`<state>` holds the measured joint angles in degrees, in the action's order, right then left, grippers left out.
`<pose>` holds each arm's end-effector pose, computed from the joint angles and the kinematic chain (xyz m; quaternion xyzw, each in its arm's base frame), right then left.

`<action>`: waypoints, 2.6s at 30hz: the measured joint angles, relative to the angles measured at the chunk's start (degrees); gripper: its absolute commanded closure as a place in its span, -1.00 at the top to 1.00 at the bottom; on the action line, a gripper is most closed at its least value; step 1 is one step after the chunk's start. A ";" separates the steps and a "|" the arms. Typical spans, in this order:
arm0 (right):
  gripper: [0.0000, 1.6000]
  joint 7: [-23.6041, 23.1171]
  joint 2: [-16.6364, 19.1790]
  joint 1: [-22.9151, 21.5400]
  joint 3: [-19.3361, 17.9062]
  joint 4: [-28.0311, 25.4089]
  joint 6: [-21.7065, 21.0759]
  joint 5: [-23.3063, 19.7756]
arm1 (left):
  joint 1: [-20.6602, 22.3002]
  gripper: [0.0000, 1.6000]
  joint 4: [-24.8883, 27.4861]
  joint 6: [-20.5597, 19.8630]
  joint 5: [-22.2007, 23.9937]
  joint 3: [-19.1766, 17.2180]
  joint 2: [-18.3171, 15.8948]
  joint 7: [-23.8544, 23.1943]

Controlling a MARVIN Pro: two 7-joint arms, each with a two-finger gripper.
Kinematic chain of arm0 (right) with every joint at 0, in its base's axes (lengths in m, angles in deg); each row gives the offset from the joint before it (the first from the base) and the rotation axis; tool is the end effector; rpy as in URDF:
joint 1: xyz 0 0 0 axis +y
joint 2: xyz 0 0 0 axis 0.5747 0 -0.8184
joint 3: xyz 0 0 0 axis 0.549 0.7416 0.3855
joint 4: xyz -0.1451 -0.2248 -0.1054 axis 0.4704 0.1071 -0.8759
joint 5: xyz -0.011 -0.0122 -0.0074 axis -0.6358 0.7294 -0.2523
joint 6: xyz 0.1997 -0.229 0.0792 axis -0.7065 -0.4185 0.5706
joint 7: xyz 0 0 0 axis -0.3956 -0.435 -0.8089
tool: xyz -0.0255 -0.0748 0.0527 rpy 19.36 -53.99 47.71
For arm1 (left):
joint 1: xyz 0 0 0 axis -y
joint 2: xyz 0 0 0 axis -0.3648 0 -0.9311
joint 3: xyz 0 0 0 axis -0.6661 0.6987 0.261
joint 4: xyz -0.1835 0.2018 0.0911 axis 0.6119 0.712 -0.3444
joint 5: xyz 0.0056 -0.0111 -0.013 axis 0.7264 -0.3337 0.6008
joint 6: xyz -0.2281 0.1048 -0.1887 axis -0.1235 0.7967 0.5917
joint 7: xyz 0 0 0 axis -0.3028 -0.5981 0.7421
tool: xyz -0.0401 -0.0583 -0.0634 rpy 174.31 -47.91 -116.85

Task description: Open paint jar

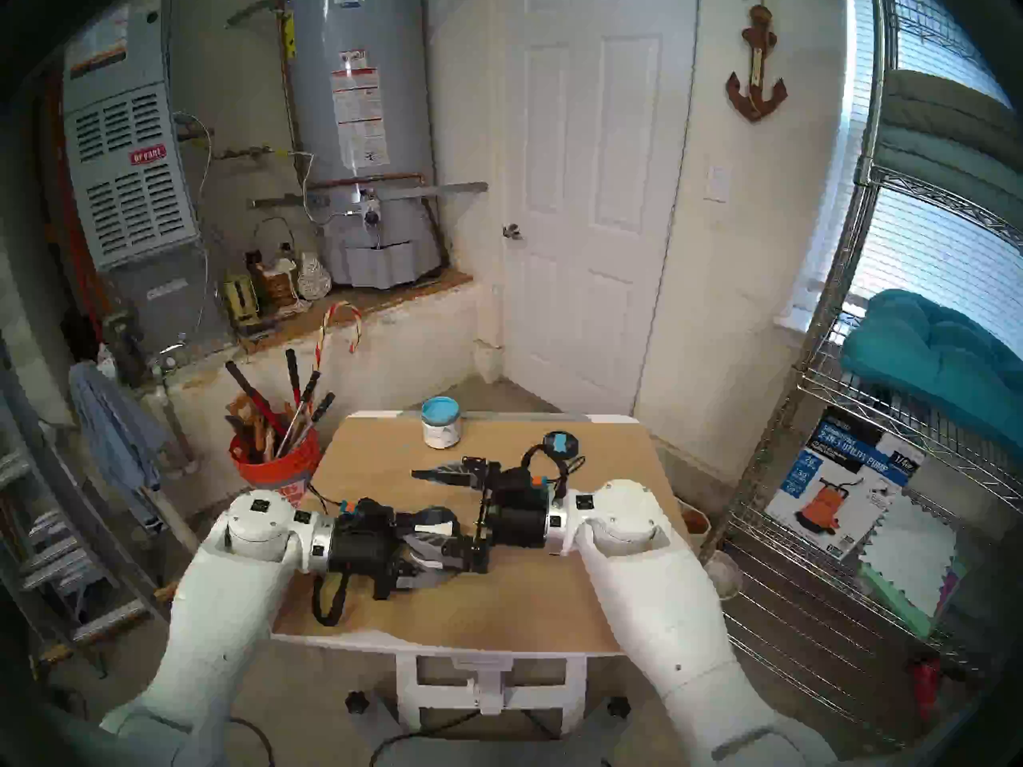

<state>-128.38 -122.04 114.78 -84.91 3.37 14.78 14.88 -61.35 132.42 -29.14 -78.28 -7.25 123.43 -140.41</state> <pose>0.3850 0.1116 -0.2936 -0.4895 -0.4807 -0.5610 0.4632 0.3767 -0.0002 -0.3532 0.6488 -0.4817 0.4194 0.4136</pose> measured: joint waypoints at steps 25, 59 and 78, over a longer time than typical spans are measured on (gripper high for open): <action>1.00 1.59 -0.30 1.25 -2.08 -0.70 0.58 -0.21 | -0.72 -1.00 1.15 0.37 -0.46 -1.31 0.93 0.04; 1.00 12.29 -1.47 14.09 -3.78 -10.85 1.42 6.56 | -0.38 -1.00 -0.16 0.97 -1.08 -1.76 2.05 -0.20; 1.00 16.80 -2.38 18.29 -3.59 -13.67 2.79 9.08 | -0.56 -1.00 -0.01 1.09 -1.47 -2.36 2.47 -0.70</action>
<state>-111.58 -124.43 133.08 -88.50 -10.30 17.58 23.96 -61.92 132.41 -28.05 -79.75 -9.62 125.90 -141.11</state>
